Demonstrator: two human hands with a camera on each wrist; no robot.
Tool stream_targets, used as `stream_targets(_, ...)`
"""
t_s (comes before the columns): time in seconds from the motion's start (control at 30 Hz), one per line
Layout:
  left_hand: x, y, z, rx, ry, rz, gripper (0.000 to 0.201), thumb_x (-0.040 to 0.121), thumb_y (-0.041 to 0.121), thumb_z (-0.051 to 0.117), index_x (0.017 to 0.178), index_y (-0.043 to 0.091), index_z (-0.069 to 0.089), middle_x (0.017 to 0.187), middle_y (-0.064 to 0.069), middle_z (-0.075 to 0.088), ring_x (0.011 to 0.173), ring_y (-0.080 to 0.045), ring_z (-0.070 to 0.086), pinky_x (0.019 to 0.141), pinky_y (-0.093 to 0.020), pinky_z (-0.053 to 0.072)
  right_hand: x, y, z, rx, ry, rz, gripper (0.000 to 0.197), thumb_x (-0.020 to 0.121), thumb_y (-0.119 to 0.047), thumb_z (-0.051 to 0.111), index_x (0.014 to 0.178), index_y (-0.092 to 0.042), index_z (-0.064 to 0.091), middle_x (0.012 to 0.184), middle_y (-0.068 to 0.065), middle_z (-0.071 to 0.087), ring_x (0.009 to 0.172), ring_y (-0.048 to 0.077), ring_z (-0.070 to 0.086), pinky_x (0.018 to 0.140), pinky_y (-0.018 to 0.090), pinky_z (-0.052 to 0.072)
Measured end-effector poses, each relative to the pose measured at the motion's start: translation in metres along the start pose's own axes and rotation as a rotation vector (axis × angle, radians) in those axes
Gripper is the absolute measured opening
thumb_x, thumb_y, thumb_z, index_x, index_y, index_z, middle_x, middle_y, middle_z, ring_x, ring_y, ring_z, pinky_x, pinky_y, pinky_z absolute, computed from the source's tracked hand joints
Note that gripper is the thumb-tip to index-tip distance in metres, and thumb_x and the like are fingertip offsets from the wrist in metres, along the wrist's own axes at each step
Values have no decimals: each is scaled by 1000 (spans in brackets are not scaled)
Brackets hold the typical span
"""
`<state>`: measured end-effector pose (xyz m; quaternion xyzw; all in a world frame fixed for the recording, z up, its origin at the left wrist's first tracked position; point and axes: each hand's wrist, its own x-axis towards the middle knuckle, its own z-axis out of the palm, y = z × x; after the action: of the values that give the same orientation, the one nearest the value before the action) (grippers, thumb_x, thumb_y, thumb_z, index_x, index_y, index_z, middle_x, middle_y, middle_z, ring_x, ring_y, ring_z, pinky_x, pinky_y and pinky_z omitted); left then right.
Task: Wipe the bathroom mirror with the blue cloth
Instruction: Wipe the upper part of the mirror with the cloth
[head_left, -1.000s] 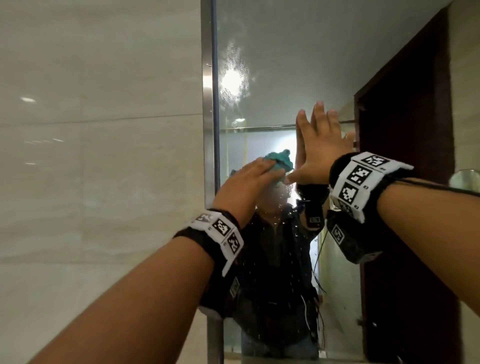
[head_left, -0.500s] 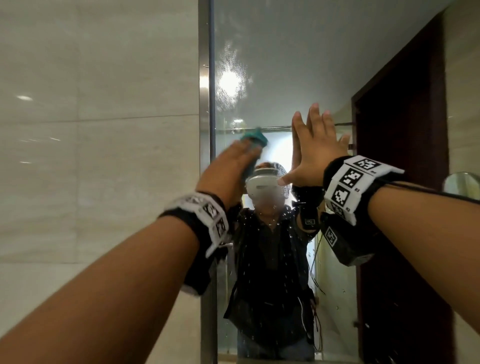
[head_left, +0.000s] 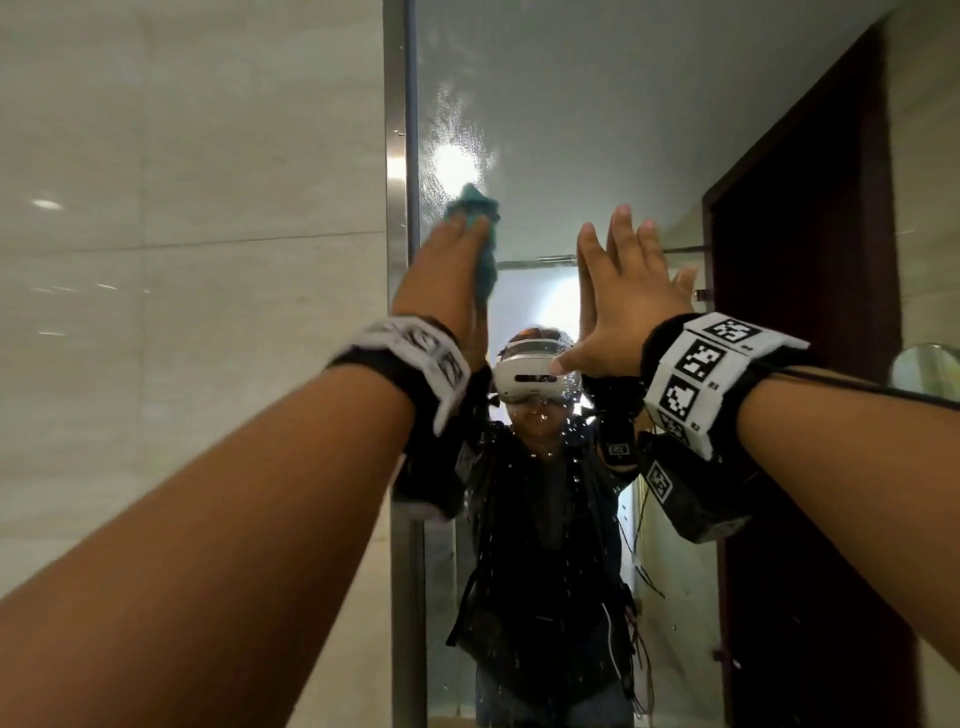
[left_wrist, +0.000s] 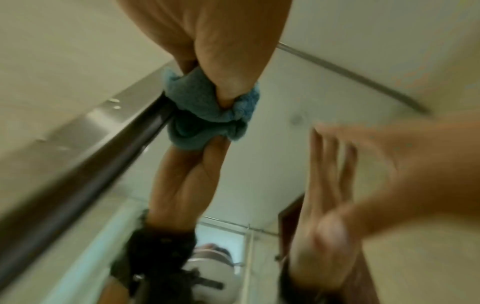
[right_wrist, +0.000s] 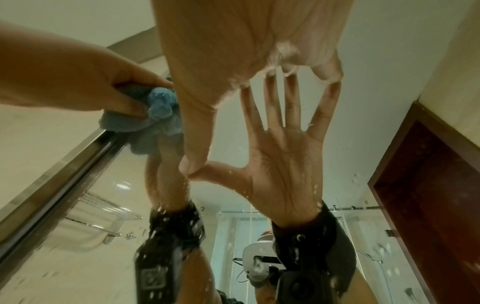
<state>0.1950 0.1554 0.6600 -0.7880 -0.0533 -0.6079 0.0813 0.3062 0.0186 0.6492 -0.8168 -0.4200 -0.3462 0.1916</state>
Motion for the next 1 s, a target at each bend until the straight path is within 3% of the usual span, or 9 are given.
stream_targets(0.1,4,-6,4,46,-7,-140,54,92,6,48,143,10,34,153,-13,25,140,-26,25,110,-23,18,3,2,2,-18,3,-6,135,60,-62,76,145,-26,-22,150,4,-34,139,27,-28,111,63,2)
stream_targets(0.23,-57,23,44,31,-142,114,66,86,0,56,145,13,32,154,-12,24,143,-27,18,116,-36,17,4,4,3,11,25,-25,126,66,-60,71,146,-27,-20,151,4,-33,139,27,-27,110,63,-1)
stream_targets(0.33,-68,33,45,69,-253,132,67,88,3,57,147,17,29,156,-8,19,144,-27,13,117,-38,14,-3,8,-4,12,-7,-73,128,65,-59,73,145,-28,-22,151,3,-33,140,26,-25,112,60,-1)
stream_targets(0.43,-35,25,25,91,-155,36,61,91,3,53,146,18,30,155,-7,21,142,-24,19,117,-33,15,-14,29,-11,-10,-2,-24,140,56,-59,79,143,-27,-26,152,2,-31,141,25,-22,112,56,-1)
stream_targets(0.53,9,22,11,88,-57,-90,51,95,9,46,143,16,32,153,-9,22,139,-22,24,110,-22,15,-21,51,-9,-7,-46,98,143,53,-62,79,142,-29,-27,149,-1,-36,139,23,-26,110,62,1)
stream_targets(0.63,17,33,29,71,-47,-27,58,92,3,49,145,13,29,155,-12,17,142,-26,17,115,-31,14,-19,56,-5,18,-56,113,143,53,-60,80,143,-30,-27,148,-3,-38,139,21,-28,109,64,2)
stream_targets(0.7,-13,53,56,-9,-145,100,62,90,-1,51,146,12,28,155,-13,19,143,-28,14,117,-37,14,-18,55,-5,15,-34,105,139,56,-57,80,144,-29,-23,149,-3,-36,140,22,-26,109,65,3)
stream_targets(0.87,-50,62,88,59,-314,291,63,93,14,56,148,25,26,157,-1,17,144,-20,11,117,-42,19,-19,56,-9,23,-47,93,131,64,-49,79,145,-29,-21,151,-1,-33,140,24,-24,109,66,5)
stream_targets(1.0,13,38,57,-126,-123,111,51,93,2,45,141,18,40,149,-10,33,137,-25,31,111,-44,30,-19,55,-7,19,-39,108,142,53,-55,82,144,-29,-23,150,-3,-34,140,22,-25,109,65,5)
